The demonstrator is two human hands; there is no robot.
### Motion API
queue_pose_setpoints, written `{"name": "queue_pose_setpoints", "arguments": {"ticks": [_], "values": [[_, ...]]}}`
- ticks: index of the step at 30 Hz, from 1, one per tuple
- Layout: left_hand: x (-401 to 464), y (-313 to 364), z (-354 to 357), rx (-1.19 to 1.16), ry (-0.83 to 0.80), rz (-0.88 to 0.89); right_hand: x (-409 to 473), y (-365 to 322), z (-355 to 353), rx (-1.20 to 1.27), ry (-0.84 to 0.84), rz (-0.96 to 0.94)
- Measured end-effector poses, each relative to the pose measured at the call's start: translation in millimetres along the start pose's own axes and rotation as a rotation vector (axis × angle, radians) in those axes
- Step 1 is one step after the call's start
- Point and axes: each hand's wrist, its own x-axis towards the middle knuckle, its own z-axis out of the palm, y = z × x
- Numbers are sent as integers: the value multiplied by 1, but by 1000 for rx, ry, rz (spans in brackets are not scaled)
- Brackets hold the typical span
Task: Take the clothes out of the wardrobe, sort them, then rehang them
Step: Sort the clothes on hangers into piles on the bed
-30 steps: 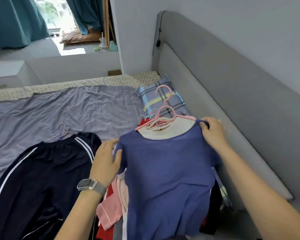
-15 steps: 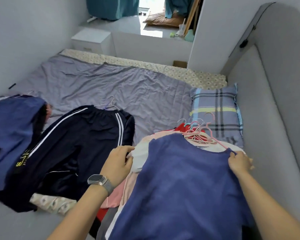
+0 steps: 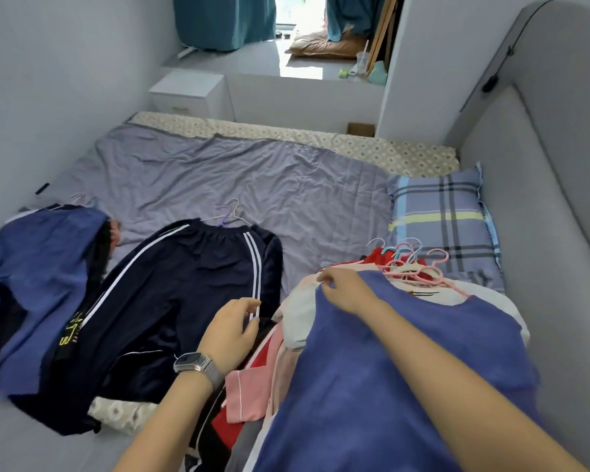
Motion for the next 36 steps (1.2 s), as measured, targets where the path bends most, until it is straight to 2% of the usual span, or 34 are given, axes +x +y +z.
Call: {"name": "queue_pose_setpoints", "arguments": {"ticks": [5, 10, 14, 18, 24, 31, 36], "values": [[41, -74, -49, 5, -69, 14, 29, -71, 47, 96, 35, 67], [105, -180, -114, 13, -114, 13, 83, -136, 109, 165, 108, 142], [146, -263, -153, 29, -144, -6, 134, -179, 174, 153, 6, 205], [173, -318, -168, 17, -175, -28, 169, -205, 225, 148, -44, 250], [196, -354, -149, -43, -260, -73, 196, -194, 266, 99, -105, 362], [237, -348, -136, -53, -228, -22, 220, -166, 275, 8, -141, 455], [247, -349, -132, -73, -210, -48, 249, -149, 271, -21, -138, 471]]}}
